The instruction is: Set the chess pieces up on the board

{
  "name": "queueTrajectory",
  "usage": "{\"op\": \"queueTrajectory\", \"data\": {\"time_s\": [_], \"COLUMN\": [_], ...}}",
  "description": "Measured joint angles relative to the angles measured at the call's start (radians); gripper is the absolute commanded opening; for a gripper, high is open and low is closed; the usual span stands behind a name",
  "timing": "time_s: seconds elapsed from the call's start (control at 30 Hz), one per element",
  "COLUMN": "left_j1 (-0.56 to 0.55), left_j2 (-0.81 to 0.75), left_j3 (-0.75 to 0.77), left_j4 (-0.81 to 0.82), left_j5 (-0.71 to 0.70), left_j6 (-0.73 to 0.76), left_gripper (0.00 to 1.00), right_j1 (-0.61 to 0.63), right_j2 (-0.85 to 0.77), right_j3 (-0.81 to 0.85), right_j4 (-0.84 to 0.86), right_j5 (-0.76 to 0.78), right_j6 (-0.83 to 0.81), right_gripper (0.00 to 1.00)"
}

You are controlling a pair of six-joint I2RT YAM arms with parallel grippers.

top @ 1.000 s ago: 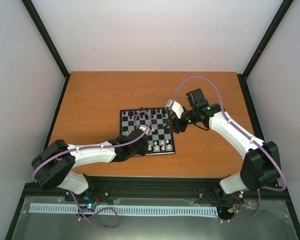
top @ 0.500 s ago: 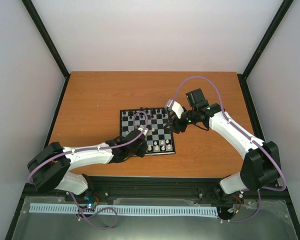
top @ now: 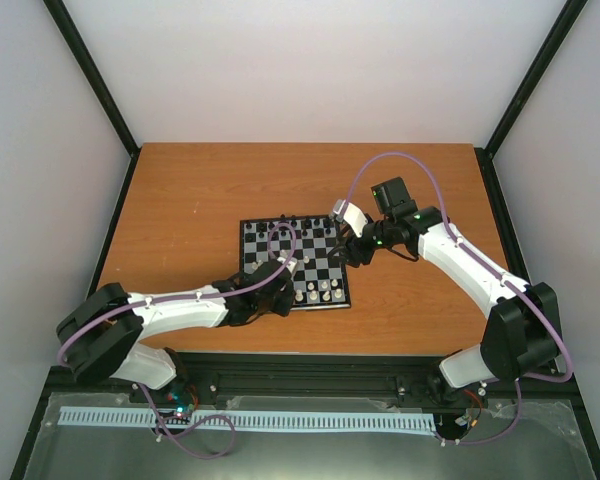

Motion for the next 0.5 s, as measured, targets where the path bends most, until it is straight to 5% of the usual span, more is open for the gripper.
{"op": "queueTrajectory", "data": {"time_s": [0.5], "left_j1": [0.000], "left_j2": [-0.020], "left_j3": [0.003], "left_j4": [-0.052], "left_j5": [0.000], "left_j6": [-0.009], "left_gripper": [0.34], "right_j1": [0.000], "right_j2": [0.000], "right_j3": [0.000], "right_j4": [0.000], "right_j5": [-0.001], "right_j6": [0.000], "right_gripper": [0.60]}}
